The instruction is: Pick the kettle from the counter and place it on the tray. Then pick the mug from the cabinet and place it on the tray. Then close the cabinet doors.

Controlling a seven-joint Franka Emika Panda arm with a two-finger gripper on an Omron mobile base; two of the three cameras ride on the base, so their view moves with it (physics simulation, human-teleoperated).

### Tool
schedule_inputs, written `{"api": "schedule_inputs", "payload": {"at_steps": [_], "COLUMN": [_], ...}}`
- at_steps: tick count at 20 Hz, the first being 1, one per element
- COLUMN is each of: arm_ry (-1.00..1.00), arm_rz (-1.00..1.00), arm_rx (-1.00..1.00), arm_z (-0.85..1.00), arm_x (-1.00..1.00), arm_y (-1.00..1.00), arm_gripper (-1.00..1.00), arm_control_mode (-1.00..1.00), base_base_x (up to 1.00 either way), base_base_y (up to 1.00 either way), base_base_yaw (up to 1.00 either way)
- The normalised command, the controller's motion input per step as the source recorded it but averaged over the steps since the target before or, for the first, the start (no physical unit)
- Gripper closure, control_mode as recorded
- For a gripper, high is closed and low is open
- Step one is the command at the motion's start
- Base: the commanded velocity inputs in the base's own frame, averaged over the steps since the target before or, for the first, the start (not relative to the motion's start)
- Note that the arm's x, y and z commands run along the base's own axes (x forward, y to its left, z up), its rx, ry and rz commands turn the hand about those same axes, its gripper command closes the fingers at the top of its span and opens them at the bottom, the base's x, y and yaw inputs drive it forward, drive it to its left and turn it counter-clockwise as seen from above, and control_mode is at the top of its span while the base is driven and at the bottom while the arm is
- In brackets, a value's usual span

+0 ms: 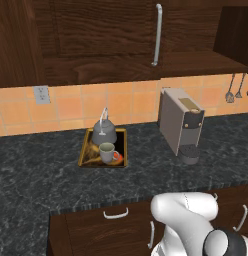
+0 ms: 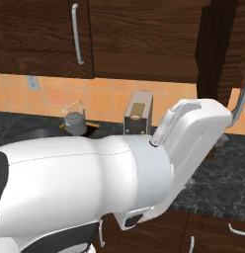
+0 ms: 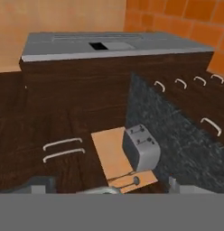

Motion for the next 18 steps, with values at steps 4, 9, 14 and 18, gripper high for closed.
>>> {"api": "schedule_inputs", "payload": {"at_steps": [4,9,14,18], "arm_ry": [0.39,0.31,0.21,0.13], "arm_rz": [0.0,0.04,0.12,0.23], "arm_rx": [-0.23,-0.15,-0.04,0.0], "arm_z": [-0.01,-0.03,0.0,0.0], "arm_x": [0.17,0.24,0.34,0.54], "arm_y": [-0.49,-0.48,-0.37,-0.07], "arm_gripper": [-1.0,-1.0,-1.0,-1.0], "arm_control_mode": [-1.0,-1.0,-1.0,-1.0], "base_base_x": [0.0,0.0,0.0,0.0], "base_base_y": [0.0,0.0,0.0,0.0], "base_base_yaw": [0.0,0.0,0.0,0.0]}}
